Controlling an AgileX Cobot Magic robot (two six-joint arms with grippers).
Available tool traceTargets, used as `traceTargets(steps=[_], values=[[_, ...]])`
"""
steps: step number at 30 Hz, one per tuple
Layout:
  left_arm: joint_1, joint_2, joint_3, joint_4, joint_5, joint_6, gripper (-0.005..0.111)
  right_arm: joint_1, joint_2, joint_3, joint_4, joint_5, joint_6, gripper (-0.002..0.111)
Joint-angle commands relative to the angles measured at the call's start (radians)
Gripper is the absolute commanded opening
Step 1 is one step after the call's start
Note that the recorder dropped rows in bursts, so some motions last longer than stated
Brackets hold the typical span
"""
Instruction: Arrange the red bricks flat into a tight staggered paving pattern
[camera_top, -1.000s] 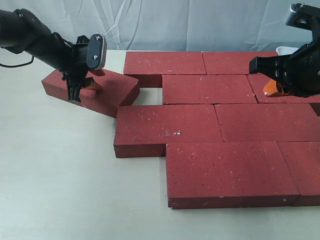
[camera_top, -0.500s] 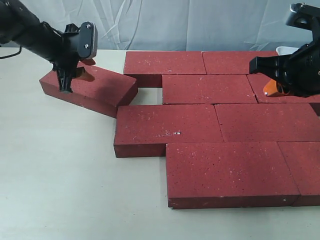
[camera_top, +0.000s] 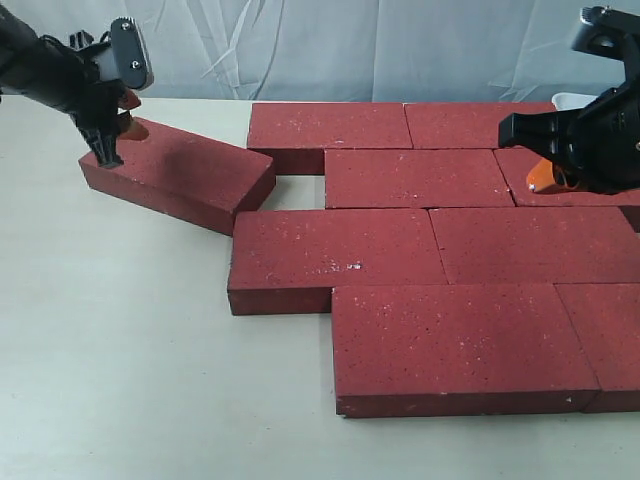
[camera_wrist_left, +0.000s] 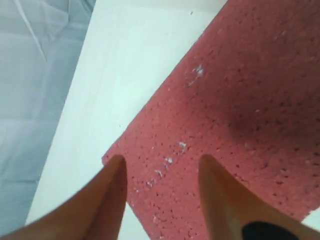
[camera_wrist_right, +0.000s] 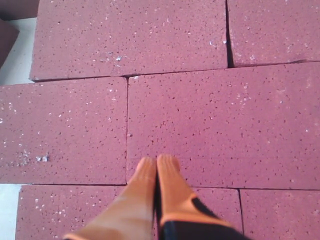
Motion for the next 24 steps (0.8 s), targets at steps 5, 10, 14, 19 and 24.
traceTargets(steps=[5, 10, 14, 19, 24], values=[[0.055, 0.059, 0.005, -0.015, -0.106, -0.175, 0.043, -0.006, -0.008, 0.004, -0.001, -0.012, -0.003, -0.001], [0.055, 0.057, 0.005, -0.040, -0.103, -0.175, 0.018, -0.006, -0.008, 0.004, -0.001, -0.012, -0.003, -0.001], [0.055, 0.051, 0.005, -0.050, -0.091, -0.175, 0.000, -0.006, -0.008, 0.004, -0.001, -0.012, -0.003, -0.001], [0.055, 0.050, 0.005, -0.018, -0.017, -0.176, 0.000, -0.006, -0.008, 0.004, -0.001, -0.012, -0.003, -0.001], [0.055, 0.050, 0.005, 0.154, 0.052, -0.298, 0.000, -0.006, -0.008, 0.004, -0.001, -0.012, -0.003, -0.001]])
